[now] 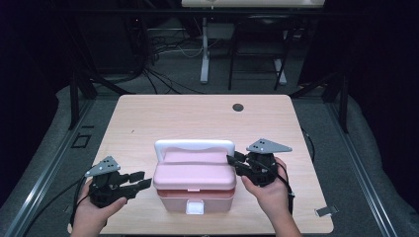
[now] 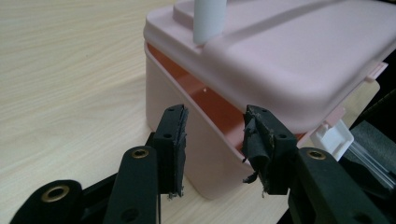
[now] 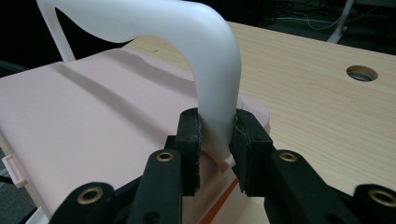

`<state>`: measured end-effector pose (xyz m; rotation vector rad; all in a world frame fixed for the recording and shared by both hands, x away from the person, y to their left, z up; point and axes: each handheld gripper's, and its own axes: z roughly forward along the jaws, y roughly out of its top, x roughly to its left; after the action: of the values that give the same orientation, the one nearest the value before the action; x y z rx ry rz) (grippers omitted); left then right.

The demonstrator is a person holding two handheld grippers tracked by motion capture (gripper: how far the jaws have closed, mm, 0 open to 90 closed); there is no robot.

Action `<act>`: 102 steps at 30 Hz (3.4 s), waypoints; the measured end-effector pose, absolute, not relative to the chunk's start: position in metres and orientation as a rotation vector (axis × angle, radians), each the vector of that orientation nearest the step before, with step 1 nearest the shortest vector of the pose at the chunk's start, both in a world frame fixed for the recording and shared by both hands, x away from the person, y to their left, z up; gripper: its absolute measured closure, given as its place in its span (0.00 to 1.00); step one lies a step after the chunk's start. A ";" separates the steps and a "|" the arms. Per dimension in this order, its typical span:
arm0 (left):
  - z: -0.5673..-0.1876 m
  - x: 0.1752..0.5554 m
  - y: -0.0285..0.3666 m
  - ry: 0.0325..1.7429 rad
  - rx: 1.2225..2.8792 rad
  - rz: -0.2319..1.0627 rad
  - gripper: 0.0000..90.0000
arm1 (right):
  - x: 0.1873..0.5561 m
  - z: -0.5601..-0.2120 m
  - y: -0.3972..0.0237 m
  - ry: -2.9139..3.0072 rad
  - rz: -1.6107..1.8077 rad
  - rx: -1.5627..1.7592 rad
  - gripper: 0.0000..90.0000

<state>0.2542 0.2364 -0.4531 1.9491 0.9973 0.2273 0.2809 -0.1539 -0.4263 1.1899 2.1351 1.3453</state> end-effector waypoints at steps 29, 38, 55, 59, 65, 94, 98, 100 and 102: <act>-0.448 0.248 0.225 0.948 1.947 0.240 0.66 | 0.277 -0.427 -0.165 2.089 1.365 1.207 0.77; -0.440 0.250 0.225 0.939 1.926 0.255 0.66 | 0.275 -0.428 -0.173 2.079 1.351 1.229 0.76; -0.419 0.259 0.223 0.925 1.915 0.281 0.65 | 0.276 -0.438 -0.177 2.106 1.291 1.272 0.68; -0.416 0.261 0.222 0.927 1.914 0.274 0.65 | 0.277 -0.441 -0.179 2.124 1.287 1.284 0.64; -0.412 0.263 0.219 0.917 1.911 0.271 0.66 | 0.279 -0.446 -0.175 2.165 1.278 1.267 0.63; -0.393 0.276 0.204 0.901 1.909 0.375 0.66 | 0.280 -0.467 -0.154 2.264 1.215 1.225 0.59; -0.390 0.279 0.203 0.900 1.904 0.393 0.67 | 0.281 -0.470 -0.152 2.261 1.187 1.238 0.61; -0.389 0.280 0.203 0.893 1.908 0.402 0.67 | 0.281 -0.472 -0.152 2.272 1.176 1.247 0.61; -0.387 0.283 0.203 0.896 1.902 0.410 0.68 | 0.282 -0.475 -0.150 2.272 1.156 1.248 0.62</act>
<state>0.2826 0.2029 -0.3872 1.9016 0.8959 0.4097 0.2820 -0.1500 -0.4752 1.2478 2.2722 1.1558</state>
